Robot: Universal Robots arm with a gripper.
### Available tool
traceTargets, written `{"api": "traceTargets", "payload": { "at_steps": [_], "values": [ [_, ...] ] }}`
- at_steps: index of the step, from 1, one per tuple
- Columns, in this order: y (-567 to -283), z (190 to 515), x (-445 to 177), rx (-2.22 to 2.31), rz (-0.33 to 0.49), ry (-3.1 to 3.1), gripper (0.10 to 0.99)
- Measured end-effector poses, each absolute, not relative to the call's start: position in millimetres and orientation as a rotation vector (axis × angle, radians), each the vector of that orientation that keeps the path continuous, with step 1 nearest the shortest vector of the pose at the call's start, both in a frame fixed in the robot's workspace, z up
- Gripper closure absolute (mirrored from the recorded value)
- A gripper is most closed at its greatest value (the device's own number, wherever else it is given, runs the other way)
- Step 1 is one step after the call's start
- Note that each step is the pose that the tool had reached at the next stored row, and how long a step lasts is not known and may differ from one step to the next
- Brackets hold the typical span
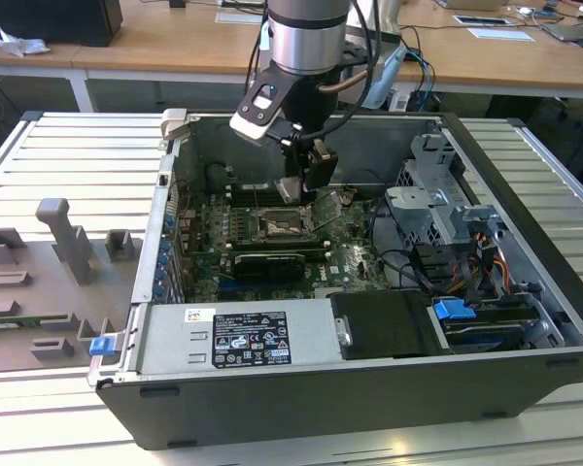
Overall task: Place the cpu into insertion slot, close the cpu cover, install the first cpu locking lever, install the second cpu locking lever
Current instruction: 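Place the cpu into insertion slot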
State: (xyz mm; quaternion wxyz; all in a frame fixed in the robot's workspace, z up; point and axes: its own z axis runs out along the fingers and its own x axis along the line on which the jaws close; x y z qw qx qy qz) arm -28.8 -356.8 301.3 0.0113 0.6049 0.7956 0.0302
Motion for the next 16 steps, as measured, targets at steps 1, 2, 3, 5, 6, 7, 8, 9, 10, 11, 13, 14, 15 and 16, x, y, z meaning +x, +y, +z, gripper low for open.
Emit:
{"api": "traceTargets", "payload": {
  "at_steps": [1,2,3,5,6,7,8,9,10,11,13,14,15,16],
  "values": [
    [-356.8,300.8,-28.9,1.897,0.094,2.474,0.549],
    [-356.8,300.4,-28.9,1.907,0.094,2.466,0.549],
    [-356.8,299.3,-28.9,1.938,0.093,2.441,0.549],
    [-356.7,298.7,-28.9,1.965,0.093,2.419,0.549],
    [-356.8,298.4,-28.9,1.982,0.092,2.404,0.549],
    [-356.8,298.3,-28.9,1.994,0.092,2.394,0.549],
    [-356.8,298.2,-28.9,2.005,0.092,2.384,0.549],
    [-356.7,298.1,-28.9,2.018,0.092,2.373,0.549],
    [-356.8,298.0,-28.9,2.028,0.091,2.364,0.549],
    [-356.7,297.4,-28.9,2.046,0.091,2.347,0.549],
    [-356.7,295.7,-29.5,2.061,0.091,2.333,0.549],
    [-356.7,295.2,-29.6,2.064,0.091,2.331,0.549],
    [-356.7,294.8,-29.8,2.066,0.091,2.330,0.549],
    [-356.7,294.5,-29.9,2.068,0.091,2.327,0.549]
  ]
}}
